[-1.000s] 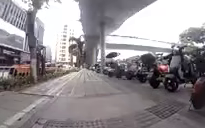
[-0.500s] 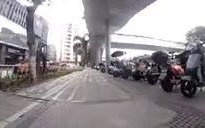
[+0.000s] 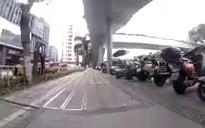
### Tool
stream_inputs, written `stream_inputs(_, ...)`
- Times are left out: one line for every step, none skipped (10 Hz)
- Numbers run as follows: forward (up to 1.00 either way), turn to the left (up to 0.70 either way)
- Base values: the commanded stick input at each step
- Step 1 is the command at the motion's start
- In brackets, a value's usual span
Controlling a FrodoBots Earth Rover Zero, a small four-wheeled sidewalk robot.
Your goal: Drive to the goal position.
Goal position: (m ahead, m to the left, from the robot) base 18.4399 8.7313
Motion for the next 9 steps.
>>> stream_inputs(0.7, 0.0)
stream_inputs(0.7, 0.0)
stream_inputs(0.7, 0.12)
stream_inputs(0.7, 0.14)
stream_inputs(0.7, 0.14)
stream_inputs(0.7, 0.13)
stream_inputs(0.7, 0.03)
stream_inputs(0.7, 0.0)
stream_inputs(0.7, 0.0)
